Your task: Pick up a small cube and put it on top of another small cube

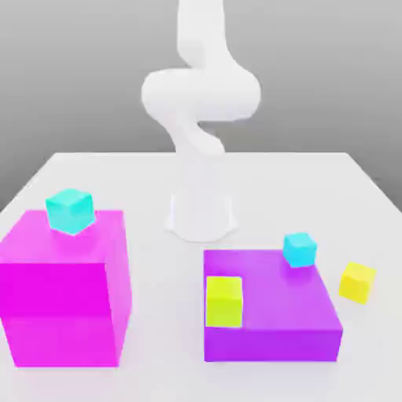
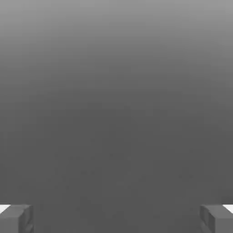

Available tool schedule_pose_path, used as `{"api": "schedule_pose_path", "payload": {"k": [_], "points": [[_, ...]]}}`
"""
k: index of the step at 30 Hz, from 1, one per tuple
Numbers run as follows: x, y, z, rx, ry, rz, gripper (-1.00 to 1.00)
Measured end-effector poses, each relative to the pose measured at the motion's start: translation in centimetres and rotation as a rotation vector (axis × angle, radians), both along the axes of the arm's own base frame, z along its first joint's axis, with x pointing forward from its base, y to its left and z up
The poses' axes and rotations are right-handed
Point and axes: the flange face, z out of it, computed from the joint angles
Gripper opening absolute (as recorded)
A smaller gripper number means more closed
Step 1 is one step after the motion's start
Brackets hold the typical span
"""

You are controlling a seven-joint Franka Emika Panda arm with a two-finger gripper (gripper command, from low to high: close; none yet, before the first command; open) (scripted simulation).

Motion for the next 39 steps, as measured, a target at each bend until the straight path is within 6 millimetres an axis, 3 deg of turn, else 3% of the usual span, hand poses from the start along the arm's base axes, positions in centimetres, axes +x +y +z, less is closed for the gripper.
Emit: {"api": "schedule_pose_path", "payload": {"k": [2, 5, 10, 14, 18, 21, 22, 27, 28, 34, 39], "points": [[2.1, 3.5, -4.5, -0.024, 0.069, 0.079, 0.00], [3.7, 8.6, -11.2, -0.063, 0.164, 0.193, 0.00], [2.7, 16.7, -22.5, -0.137, 0.316, 0.385, 0.00], [-0.9, 22.0, -31.4, -0.207, 0.433, 0.541, 0.00], [-7.3, 26.4, -39.7, -0.290, 0.545, 0.718, 0.00], [-11.9, 27.4, -45.2, -0.346, 0.624, 0.818, 0.00], [-12.5, 27.4, -46.5, -0.351, 0.636, 0.827, 0.00], [-13.0, 27.4, -51.8, -0.355, 0.649, 0.837, 0.00], [-13.0, 27.4, -52.6, -0.356, 0.649, 0.837, -1.00], [-13.1, 27.4, -53.0, -0.357, 0.648, 0.837, -1.00], [-13.0, 27.5, -49.2, -0.356, 0.648, 0.837, -1.00]]}}
